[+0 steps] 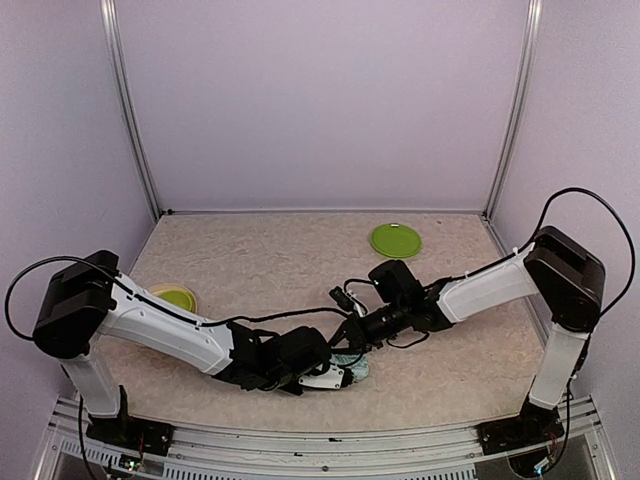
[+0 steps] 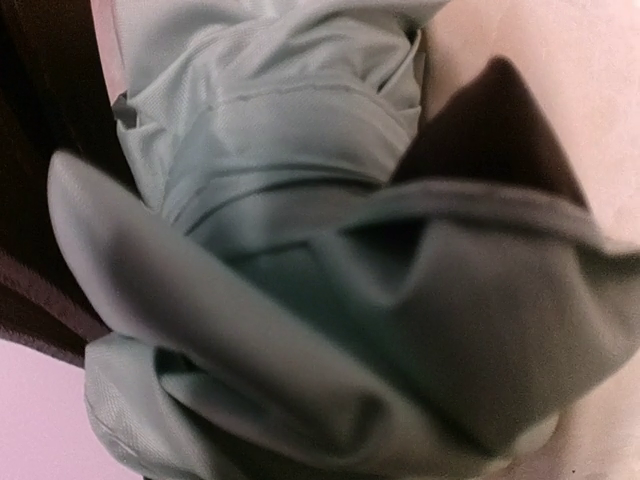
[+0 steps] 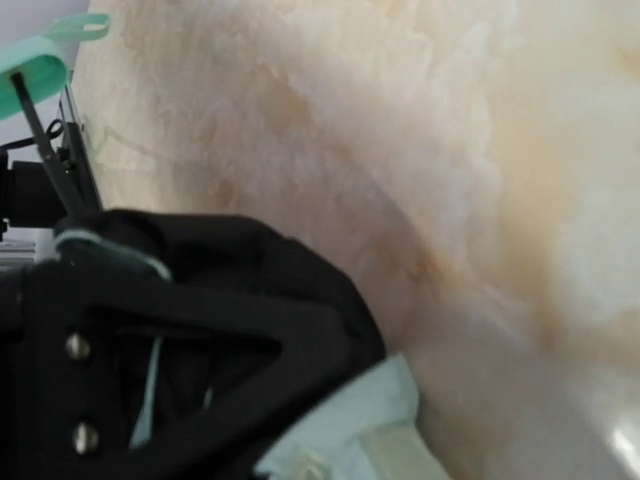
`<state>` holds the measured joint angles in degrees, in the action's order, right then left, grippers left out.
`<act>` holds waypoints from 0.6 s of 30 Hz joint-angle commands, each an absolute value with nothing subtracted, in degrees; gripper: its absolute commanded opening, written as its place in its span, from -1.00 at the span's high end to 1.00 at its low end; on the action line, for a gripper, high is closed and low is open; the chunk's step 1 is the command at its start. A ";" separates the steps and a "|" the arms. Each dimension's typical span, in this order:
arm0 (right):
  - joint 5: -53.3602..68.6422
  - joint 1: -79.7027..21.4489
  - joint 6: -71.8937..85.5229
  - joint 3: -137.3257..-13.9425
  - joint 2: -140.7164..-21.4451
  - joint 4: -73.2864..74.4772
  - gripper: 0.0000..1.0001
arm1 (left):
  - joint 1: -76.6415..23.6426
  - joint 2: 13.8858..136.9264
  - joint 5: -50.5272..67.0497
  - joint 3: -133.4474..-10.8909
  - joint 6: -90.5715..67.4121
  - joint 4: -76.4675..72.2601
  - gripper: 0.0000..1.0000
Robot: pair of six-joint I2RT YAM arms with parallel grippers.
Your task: Put away the umbrella
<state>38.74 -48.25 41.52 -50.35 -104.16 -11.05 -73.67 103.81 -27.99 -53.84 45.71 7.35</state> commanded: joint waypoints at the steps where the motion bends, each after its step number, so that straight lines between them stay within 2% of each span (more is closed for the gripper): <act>1: 30.56 -49.51 39.44 -53.17 -108.71 -14.09 0.78 | -78.35 105.27 -16.39 -57.74 51.38 7.39 1.00; 9: 27.70 -49.68 35.33 -53.12 -106.31 -7.69 0.52 | -77.68 105.06 -21.30 -56.87 47.09 10.81 1.00; 13: 25.76 -49.03 31.80 -55.51 -107.11 -3.27 0.33 | -77.69 103.08 -21.86 -53.48 46.79 7.74 1.00; 18: 23.49 -48.38 27.31 -61.72 -109.54 3.00 0.28 | -77.59 101.55 -22.34 -51.78 47.69 3.91 1.00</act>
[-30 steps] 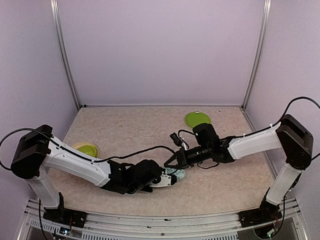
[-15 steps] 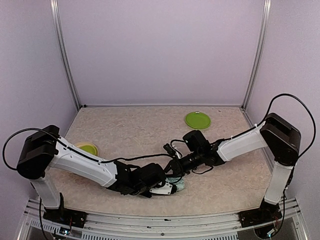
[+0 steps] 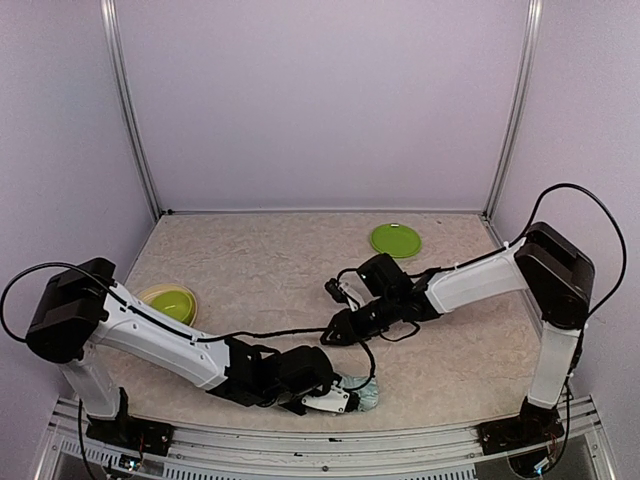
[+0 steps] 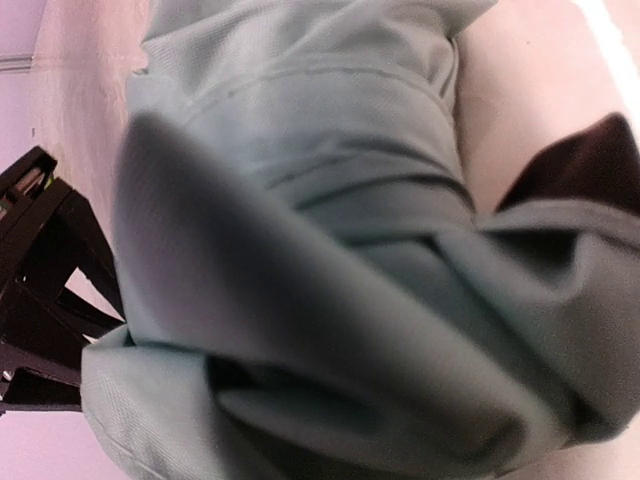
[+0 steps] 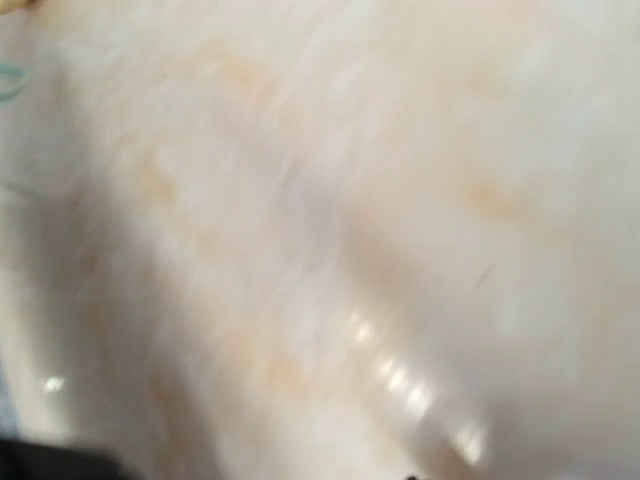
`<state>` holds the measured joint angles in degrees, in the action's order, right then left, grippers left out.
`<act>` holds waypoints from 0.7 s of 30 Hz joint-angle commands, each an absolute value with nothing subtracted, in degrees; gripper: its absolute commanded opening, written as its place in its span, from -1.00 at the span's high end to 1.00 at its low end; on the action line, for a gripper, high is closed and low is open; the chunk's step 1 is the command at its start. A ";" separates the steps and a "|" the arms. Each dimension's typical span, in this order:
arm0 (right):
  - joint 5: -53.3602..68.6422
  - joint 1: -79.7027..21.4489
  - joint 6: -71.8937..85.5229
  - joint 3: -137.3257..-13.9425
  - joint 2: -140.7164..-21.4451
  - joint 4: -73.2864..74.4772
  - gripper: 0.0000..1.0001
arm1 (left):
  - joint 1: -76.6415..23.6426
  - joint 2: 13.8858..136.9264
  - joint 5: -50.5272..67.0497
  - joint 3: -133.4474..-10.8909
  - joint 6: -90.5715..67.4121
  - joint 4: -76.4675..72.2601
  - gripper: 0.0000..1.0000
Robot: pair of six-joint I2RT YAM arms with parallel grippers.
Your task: Put away the umbrella
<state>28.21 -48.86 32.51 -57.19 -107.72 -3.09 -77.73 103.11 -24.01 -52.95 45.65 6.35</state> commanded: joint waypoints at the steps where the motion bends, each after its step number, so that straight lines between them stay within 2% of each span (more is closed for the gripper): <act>1: 23.40 -48.38 26.78 -62.38 -109.67 3.73 0.28 | -77.35 101.84 -22.33 -52.32 47.04 4.59 1.00; 5: 23.41 -47.63 23.18 -62.66 -107.91 5.72 0.28 | -76.17 100.94 -20.78 -52.14 43.47 4.17 1.00; 14: 27.33 -42.54 11.90 -61.77 -95.88 7.84 0.23 | -69.59 84.87 -1.60 -45.60 34.03 -5.75 1.00; 21: 26.41 -42.54 2.85 -60.12 -83.54 8.47 0.15 | -62.77 79.23 10.60 -48.57 22.52 -3.43 1.00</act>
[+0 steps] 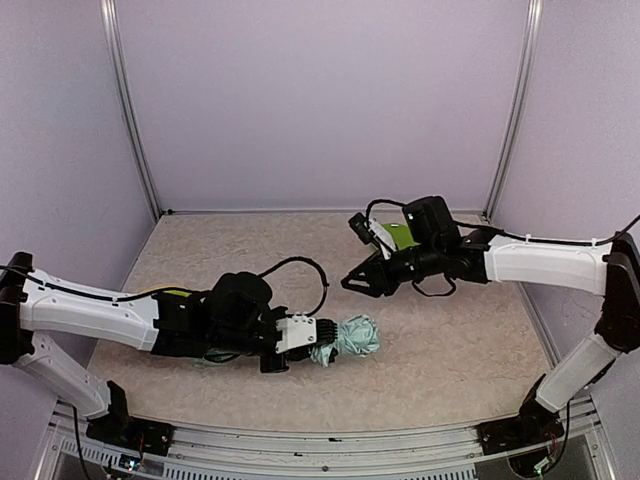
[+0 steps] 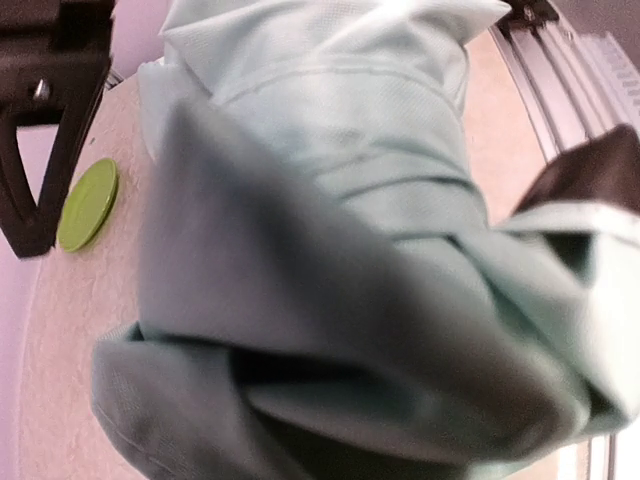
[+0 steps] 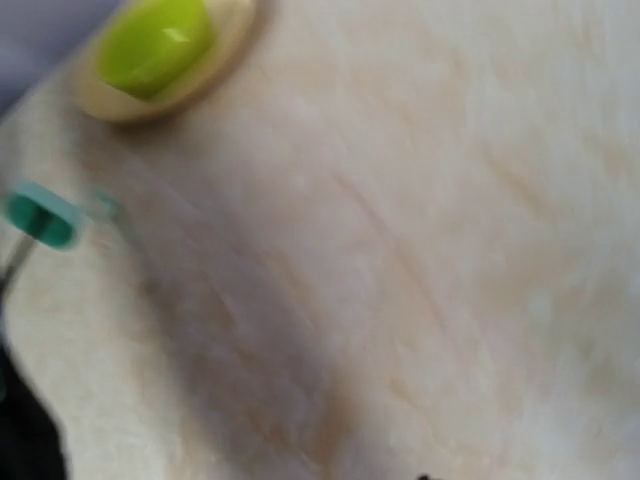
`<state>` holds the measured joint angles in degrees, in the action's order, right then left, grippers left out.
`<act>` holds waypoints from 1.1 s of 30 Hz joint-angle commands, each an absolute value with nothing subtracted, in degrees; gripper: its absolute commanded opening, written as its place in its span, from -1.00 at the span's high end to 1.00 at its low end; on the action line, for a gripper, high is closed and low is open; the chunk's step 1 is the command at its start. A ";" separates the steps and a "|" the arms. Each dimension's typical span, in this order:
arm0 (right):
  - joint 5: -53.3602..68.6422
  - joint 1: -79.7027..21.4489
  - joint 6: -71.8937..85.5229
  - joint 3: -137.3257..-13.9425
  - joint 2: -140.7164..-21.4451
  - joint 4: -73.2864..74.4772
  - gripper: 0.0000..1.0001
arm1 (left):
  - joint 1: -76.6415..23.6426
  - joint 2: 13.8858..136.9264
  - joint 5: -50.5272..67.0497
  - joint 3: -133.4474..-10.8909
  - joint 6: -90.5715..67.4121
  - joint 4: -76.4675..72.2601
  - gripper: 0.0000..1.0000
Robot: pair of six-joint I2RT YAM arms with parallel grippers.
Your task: Put away the umbrella
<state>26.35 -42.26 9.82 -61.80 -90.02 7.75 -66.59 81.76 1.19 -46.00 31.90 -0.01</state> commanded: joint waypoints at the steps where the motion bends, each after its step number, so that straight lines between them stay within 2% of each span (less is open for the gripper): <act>1: 25.24 -42.54 2.11 -59.54 -81.54 8.27 0.12 | -61.77 77.95 12.26 -48.28 20.33 -4.64 1.00; 4: 21.01 -41.56 1.20 -59.51 -77.42 9.35 0.05 | -58.90 73.31 16.92 -46.42 12.58 -10.87 1.00; 8: 22.37 -40.74 -0.34 -59.98 -73.28 8.31 -0.03 | -57.22 67.62 20.27 -44.89 6.62 -20.06 1.00; 13: 35.24 -45.59 -1.36 -56.28 -67.89 -7.94 -0.54 | -57.22 63.68 19.49 -40.88 3.54 -35.27 1.00; 17: 40.55 -51.42 -0.15 -56.84 -67.39 -20.40 -0.79 | -57.22 63.90 18.17 -39.64 3.79 -40.11 1.00; 20: 39.46 -54.09 1.97 -60.19 -70.66 -22.83 -0.98 | -57.43 64.57 19.16 -39.44 3.74 -42.04 1.00; 24: 36.98 -56.85 3.58 -67.24 -76.65 -20.13 -0.99 | -58.09 65.13 20.47 -39.30 4.30 -44.17 1.00; 29: 33.30 -56.97 4.79 -70.37 -79.57 -20.12 -0.99 | -59.12 65.07 23.38 -38.98 5.69 -45.11 1.00; 33: 39.64 -56.98 4.94 -70.75 -81.03 -21.92 -0.99 | -59.24 65.06 24.04 -39.15 5.86 -45.22 1.00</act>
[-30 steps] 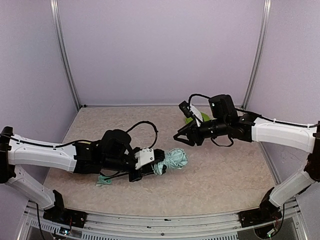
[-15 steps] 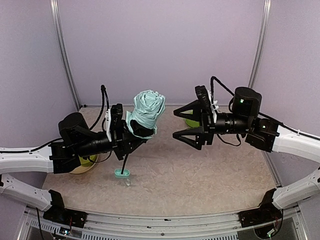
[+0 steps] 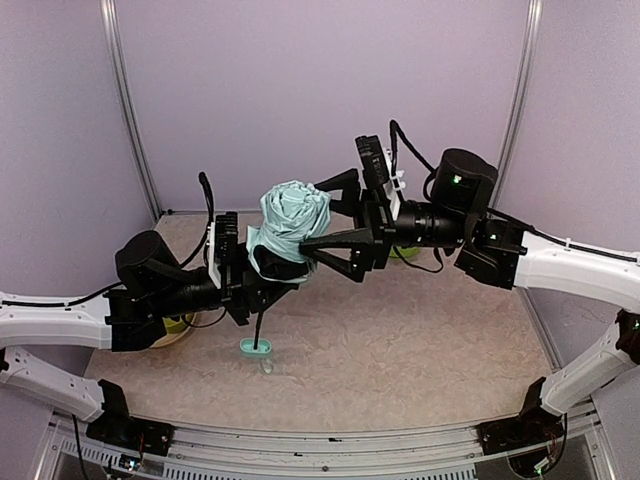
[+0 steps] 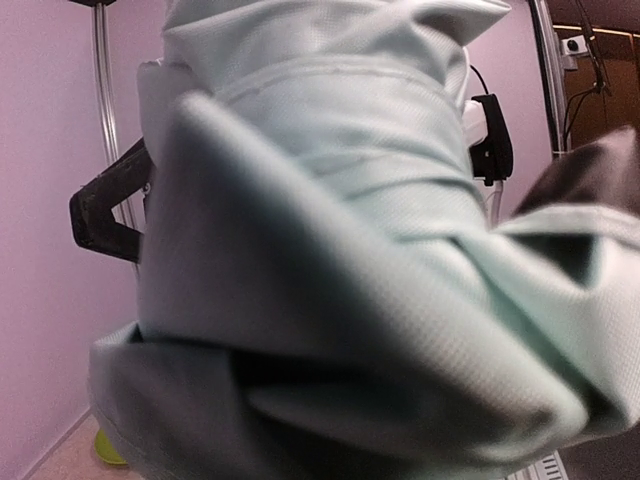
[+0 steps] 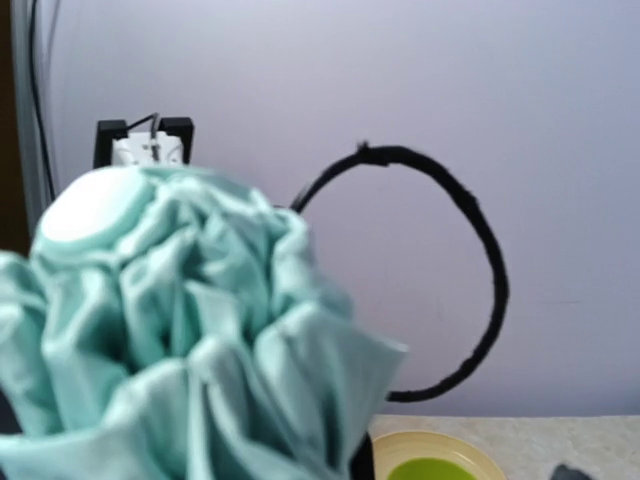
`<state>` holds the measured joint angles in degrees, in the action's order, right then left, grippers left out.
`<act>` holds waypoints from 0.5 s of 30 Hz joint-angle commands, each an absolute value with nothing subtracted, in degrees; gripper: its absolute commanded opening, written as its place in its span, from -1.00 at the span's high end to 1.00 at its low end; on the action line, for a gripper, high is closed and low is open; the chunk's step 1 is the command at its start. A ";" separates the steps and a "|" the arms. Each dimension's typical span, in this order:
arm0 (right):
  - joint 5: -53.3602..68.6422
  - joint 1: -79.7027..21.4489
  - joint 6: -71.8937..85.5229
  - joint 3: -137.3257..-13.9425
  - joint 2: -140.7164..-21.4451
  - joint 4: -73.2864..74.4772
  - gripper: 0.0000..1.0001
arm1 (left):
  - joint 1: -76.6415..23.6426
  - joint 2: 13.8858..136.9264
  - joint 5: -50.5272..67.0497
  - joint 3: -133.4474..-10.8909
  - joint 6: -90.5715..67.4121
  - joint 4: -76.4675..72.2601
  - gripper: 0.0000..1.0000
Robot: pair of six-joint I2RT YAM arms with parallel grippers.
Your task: Put away the umbrella
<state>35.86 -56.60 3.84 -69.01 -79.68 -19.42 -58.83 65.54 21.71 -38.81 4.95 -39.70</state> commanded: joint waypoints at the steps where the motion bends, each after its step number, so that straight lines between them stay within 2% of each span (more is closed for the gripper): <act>1: 41.65 -57.10 5.00 -71.29 -81.73 -21.65 -0.99 | -59.24 65.21 23.54 -39.30 5.85 -45.04 1.00; 6: 42.77 -59.82 0.75 -74.72 -84.54 -15.87 -0.97 | -59.29 66.43 22.15 -40.28 6.08 -43.49 1.00; 7: 42.99 -60.14 0.56 -74.59 -84.43 -16.11 -0.90 | -59.32 66.64 22.15 -40.33 6.03 -43.36 1.00; 11: 43.90 -60.29 1.74 -74.25 -83.90 -17.65 -0.38 | -59.33 67.29 22.49 -40.50 5.69 -43.27 1.00; 13: 43.80 -60.45 1.26 -74.54 -84.12 -16.19 -0.28 | -59.33 67.64 22.49 -40.72 5.60 -43.24 1.00; 15: 42.35 -60.58 0.58 -74.96 -84.51 -13.74 -0.28 | -59.33 67.88 22.69 -41.32 5.46 -43.18 1.00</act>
